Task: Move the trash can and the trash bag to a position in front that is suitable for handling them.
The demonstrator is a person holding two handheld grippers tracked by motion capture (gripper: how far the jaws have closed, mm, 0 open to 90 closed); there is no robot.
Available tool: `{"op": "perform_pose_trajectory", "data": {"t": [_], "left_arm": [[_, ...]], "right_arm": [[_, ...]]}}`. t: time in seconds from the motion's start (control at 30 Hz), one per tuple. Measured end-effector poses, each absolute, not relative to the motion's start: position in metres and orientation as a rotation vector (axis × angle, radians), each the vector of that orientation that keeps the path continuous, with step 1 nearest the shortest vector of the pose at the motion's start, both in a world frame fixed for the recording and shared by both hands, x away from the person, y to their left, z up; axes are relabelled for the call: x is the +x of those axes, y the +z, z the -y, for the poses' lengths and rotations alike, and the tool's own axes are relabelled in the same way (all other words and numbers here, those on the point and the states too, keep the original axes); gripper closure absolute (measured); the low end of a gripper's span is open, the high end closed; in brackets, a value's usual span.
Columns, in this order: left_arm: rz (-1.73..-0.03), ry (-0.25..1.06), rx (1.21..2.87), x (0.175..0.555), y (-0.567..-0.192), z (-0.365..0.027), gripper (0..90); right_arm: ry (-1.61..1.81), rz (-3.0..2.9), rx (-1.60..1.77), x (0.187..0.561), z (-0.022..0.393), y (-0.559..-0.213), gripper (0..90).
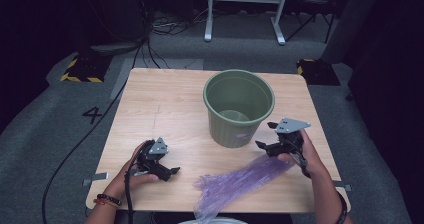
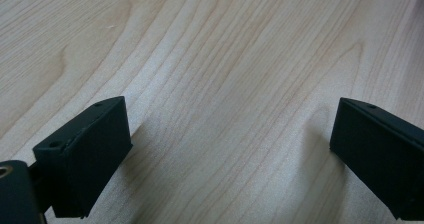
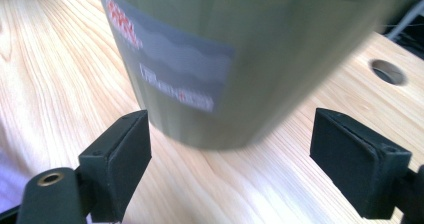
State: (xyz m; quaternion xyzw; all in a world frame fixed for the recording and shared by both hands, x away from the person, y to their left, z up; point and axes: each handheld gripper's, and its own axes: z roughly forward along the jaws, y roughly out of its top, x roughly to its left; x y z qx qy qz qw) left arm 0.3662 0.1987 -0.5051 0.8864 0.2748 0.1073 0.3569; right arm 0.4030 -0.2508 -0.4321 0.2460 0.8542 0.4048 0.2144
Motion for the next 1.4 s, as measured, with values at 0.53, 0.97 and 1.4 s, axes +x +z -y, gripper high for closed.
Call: {"op": "perform_pose_trajectory", "data": {"t": [0.53, 0.97, 1.4], "left_arm": [[-0.731, 0.286, 2.286, 0.364, -0.504, -0.195, 4.6], [-0.729, 0.282, 2.284, 0.365, -0.504, -0.192, 4.9], [-0.694, 0.249, 2.227, 0.364, -0.486, -0.181, 16.7]], "right_arm": [[1.053, -2.208, 0.952, 0.363, 0.319, -0.448, 20.0], [0.994, -2.319, 0.995, 0.377, 0.303, -0.491, 21.7], [0.996, -2.333, 1.038, 0.388, 0.301, -0.501, 21.6]]}}
